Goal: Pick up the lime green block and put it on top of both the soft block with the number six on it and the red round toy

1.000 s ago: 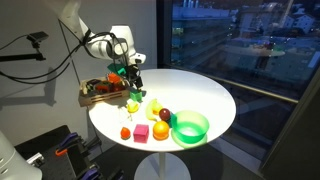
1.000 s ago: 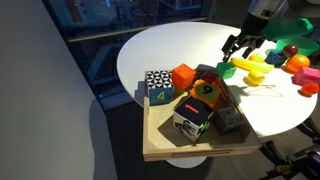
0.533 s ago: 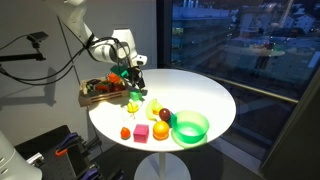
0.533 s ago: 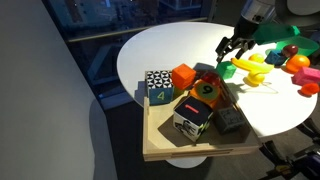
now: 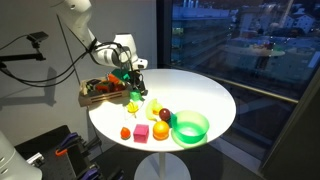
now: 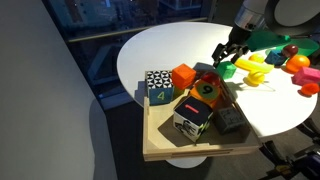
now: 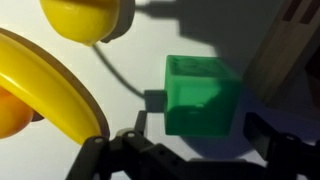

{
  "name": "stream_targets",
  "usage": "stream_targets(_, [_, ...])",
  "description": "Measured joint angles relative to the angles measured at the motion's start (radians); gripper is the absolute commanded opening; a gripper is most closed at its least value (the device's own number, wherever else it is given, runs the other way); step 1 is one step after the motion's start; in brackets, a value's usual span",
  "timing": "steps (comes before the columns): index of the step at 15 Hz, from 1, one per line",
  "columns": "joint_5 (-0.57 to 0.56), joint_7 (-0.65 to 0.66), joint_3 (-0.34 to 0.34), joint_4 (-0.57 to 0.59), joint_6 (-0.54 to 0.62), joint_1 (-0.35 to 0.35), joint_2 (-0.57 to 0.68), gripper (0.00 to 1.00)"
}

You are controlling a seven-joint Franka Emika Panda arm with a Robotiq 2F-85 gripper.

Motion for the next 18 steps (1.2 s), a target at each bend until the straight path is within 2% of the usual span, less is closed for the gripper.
stream_targets(4, [0.0, 0.0, -0.014, 0.015, 0.0, 0.01, 0.023, 0.33])
stream_targets(18, [0.0, 0.042, -0.04, 0.03, 0.003, 0.073, -0.046, 0.33])
